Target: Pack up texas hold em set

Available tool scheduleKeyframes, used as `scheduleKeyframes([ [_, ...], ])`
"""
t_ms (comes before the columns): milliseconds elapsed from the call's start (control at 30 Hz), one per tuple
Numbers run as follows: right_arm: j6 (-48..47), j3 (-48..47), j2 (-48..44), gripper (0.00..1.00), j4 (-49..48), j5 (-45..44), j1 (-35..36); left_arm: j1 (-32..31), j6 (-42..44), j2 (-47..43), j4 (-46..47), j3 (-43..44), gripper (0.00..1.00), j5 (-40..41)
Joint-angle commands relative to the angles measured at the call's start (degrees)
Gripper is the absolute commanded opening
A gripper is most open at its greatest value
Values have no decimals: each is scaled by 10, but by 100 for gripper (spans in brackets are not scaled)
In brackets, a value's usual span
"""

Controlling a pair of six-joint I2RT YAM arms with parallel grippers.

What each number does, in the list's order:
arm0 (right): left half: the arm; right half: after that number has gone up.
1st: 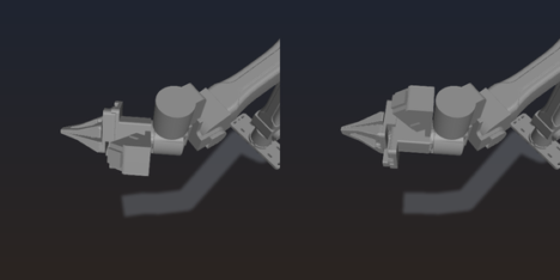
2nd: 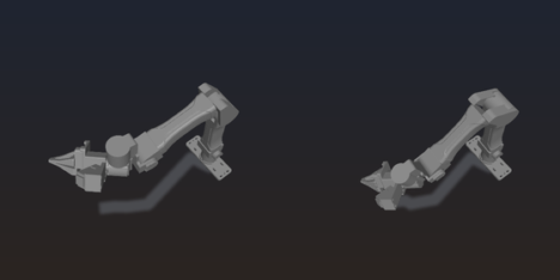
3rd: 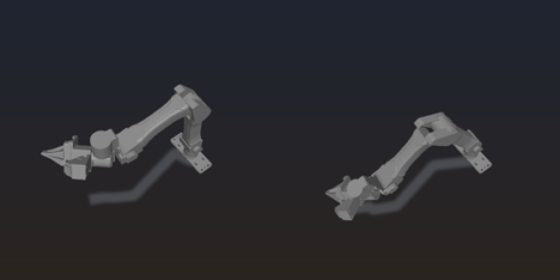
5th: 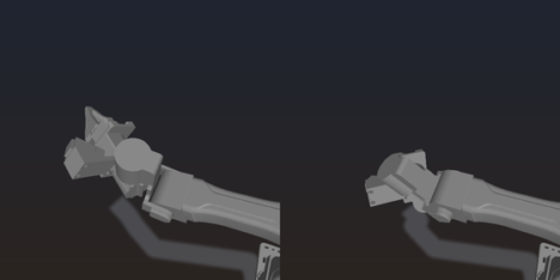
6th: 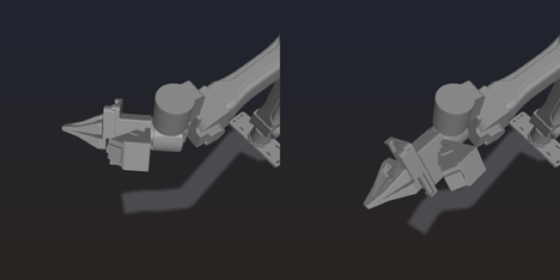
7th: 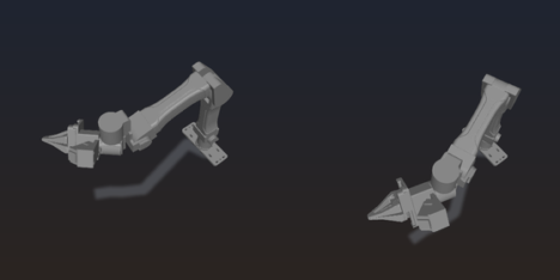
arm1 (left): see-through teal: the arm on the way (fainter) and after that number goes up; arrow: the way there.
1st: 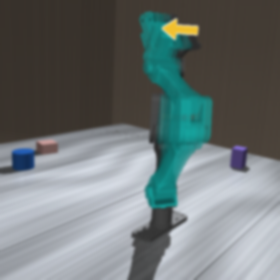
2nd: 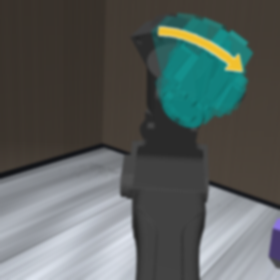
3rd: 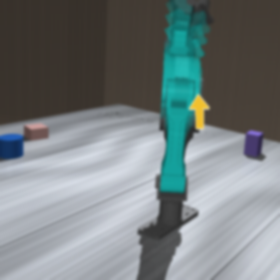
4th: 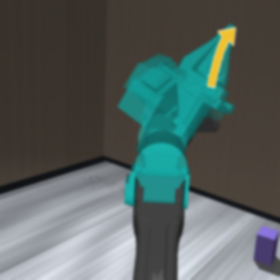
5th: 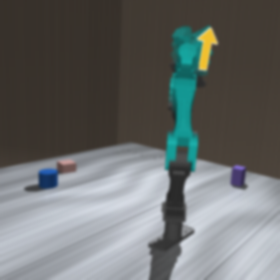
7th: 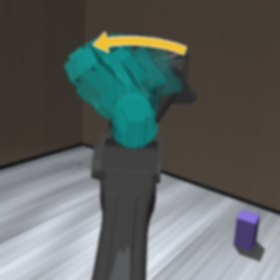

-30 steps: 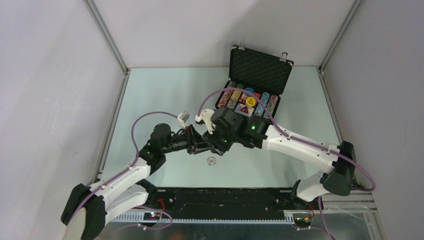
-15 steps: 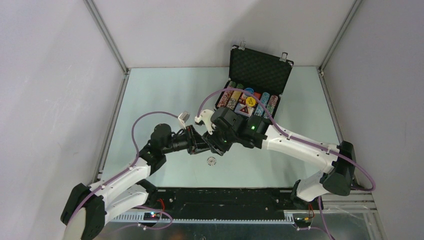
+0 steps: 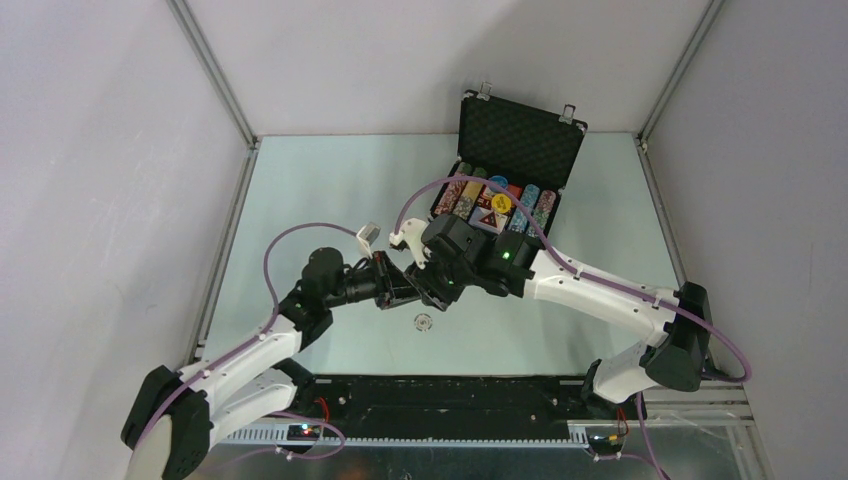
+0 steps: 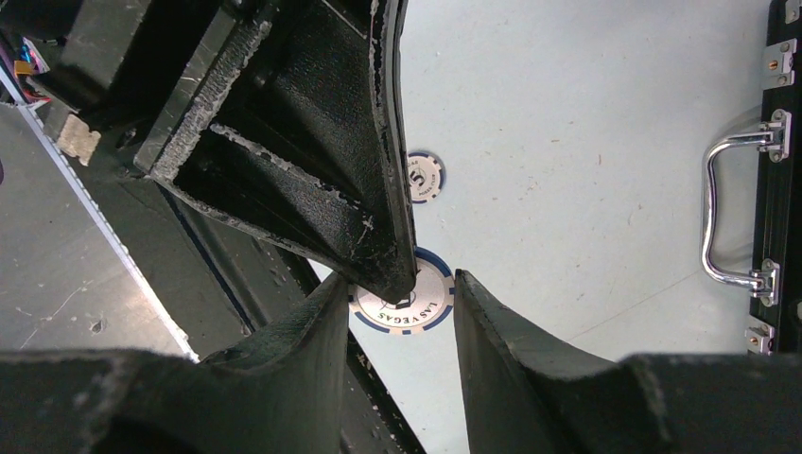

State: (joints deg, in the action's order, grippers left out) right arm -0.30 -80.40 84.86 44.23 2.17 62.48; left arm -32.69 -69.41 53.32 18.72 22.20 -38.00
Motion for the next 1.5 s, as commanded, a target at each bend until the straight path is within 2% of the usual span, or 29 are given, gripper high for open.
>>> scheduleKeyframes([
  [0,-11,-27,-3,42,-24,-13,2,-8,7,2,13,24,12,-8],
  [300,-10,-27,-5,43,-21,-10,2,-9,8,2,13,24,0,-8],
  [400,-9,-32,-8,67,-16,-1,1,-9,10,-1,13,25,0,-6],
  [467,-2,-33,-16,75,-17,6,-1,-9,12,-4,13,24,0,-4],
  [633,62,5,-83,83,-85,18,-17,-9,18,-16,13,23,0,8],
  [800,185,101,-180,79,-201,-14,-53,-8,27,-43,17,32,0,30],
  [933,342,228,-278,70,-334,-8,-81,-6,17,-71,43,38,0,50],
  [967,363,280,-307,68,-384,-8,-82,-6,10,-73,49,38,0,55],
  [1067,443,360,-346,65,-491,-7,-86,-6,-7,-79,88,32,0,64],
  [1267,491,397,-369,64,-550,24,-85,-6,-39,-85,129,23,0,68],
  [1467,519,409,-349,63,-590,47,-86,-6,-44,-89,136,23,0,64],
])
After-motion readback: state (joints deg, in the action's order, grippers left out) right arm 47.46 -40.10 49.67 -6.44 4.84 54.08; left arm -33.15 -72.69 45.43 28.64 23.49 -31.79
